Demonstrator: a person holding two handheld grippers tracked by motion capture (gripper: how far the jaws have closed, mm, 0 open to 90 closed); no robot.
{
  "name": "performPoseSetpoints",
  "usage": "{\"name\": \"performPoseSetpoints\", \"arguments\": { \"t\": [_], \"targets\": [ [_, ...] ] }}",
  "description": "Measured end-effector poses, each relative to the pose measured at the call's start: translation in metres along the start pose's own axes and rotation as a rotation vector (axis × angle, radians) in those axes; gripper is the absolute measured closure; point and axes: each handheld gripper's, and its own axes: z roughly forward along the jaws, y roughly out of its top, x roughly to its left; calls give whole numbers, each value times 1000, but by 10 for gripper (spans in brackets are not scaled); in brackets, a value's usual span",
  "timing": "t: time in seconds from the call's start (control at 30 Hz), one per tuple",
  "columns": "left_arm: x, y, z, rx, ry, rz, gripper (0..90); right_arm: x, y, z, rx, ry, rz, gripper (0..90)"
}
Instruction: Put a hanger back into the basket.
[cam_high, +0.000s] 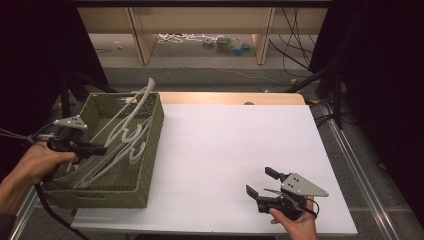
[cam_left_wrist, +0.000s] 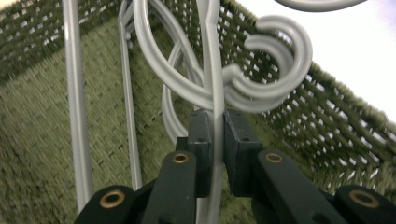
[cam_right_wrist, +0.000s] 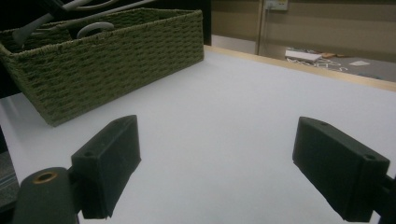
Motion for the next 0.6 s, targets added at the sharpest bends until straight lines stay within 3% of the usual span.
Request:
{"name": "performPoseSetpoints", "arguments": {
  "t": [0.17, 0.43, 0.5, 0.6],
  "targets": [
    [4, -9, 1, 25, 12, -6, 820, 0, 0, 1, -11, -8, -3, 159],
    [2, -16, 7, 64, -12, -11, 820, 0, 0, 0, 0, -2, -1, 159],
    [3, -17, 6, 88, -16, 17, 819, 0, 0, 0, -3, -6, -2, 159],
    [5, -18, 8, 72, -20, -16, 820, 0, 0, 0, -3, -5, -5, 159]
  ]
}}
